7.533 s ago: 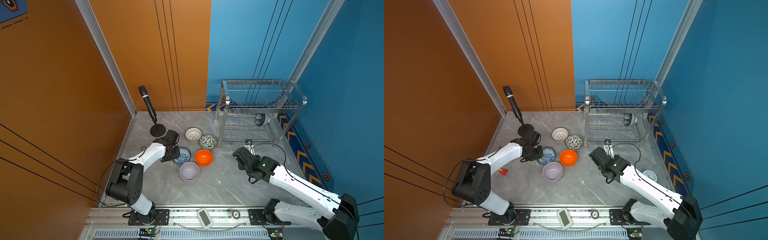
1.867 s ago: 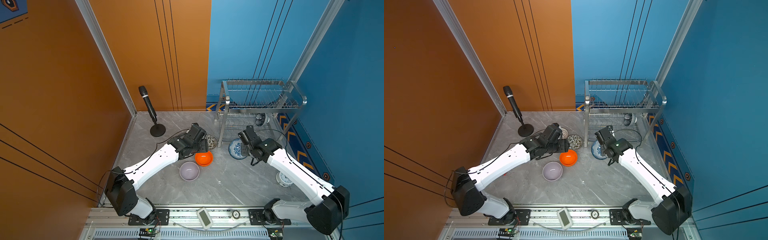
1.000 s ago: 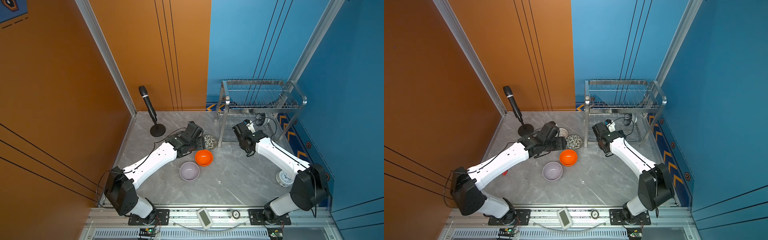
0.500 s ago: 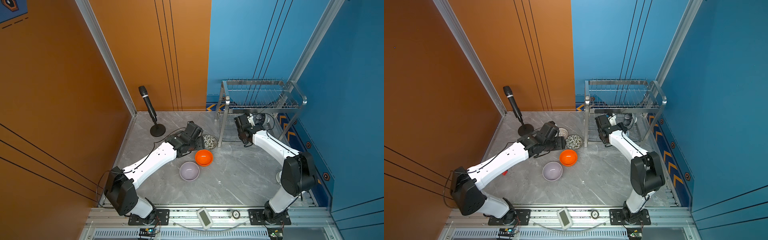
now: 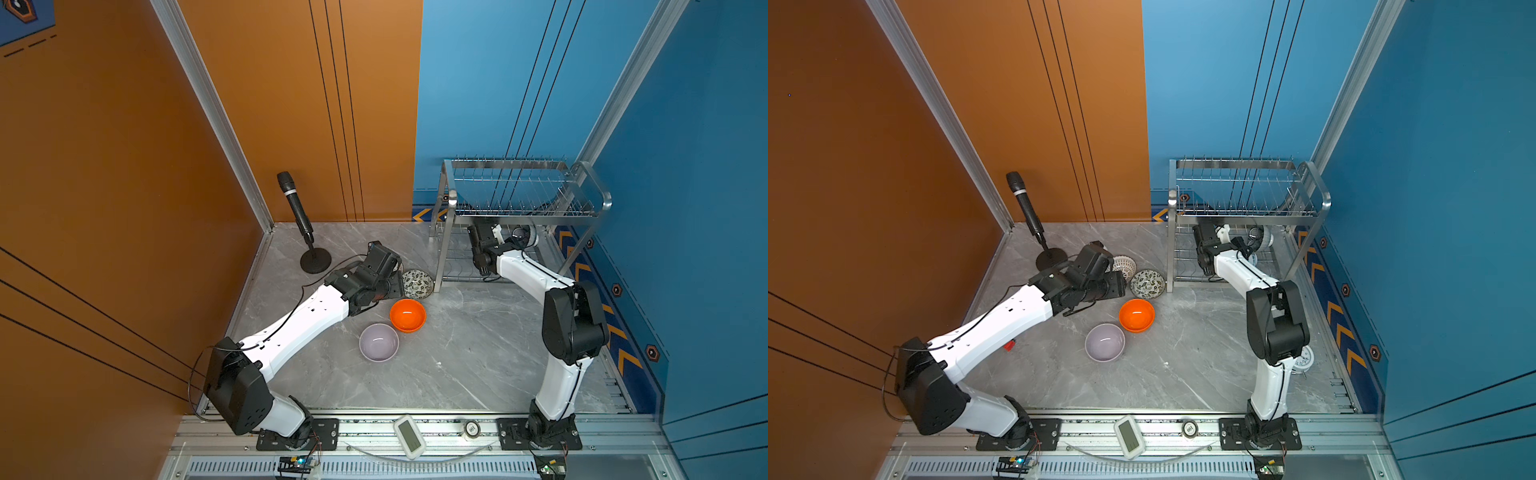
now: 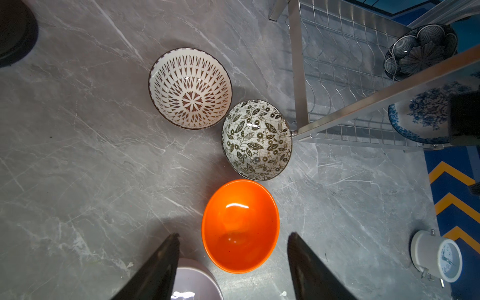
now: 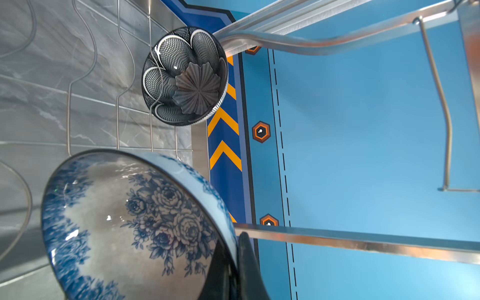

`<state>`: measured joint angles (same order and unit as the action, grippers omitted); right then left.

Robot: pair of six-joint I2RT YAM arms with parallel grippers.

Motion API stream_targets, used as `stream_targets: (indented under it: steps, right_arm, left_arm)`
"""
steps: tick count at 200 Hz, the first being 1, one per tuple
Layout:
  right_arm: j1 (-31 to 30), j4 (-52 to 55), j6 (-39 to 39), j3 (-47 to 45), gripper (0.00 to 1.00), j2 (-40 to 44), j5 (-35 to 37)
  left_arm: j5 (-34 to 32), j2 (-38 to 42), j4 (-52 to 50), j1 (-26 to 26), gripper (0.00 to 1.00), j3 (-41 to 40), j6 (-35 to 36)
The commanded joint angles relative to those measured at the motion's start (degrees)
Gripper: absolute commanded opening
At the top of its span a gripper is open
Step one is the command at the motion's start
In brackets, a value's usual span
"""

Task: Load bowls into a dish rack
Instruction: Place the bowl in the dish rack.

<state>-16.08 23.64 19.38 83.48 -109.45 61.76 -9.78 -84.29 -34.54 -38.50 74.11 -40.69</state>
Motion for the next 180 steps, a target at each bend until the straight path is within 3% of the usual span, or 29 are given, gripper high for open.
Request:
stream_targets:
  steps: [1,180]
  right_arm:
    - [0.46,-4.27,2.58,2.45,0.00,-0.93,2.11]
    - [1.53,-26.25,20.77,14.10,0.00,-17.18,5.78]
  left_arm:
    - [-1.73,1.94,-1.97,0.64,0.67,-1.15,-0.97]
    - [-3.64,0.98,-2.04,2.82,0.67,-2.18,-1.01]
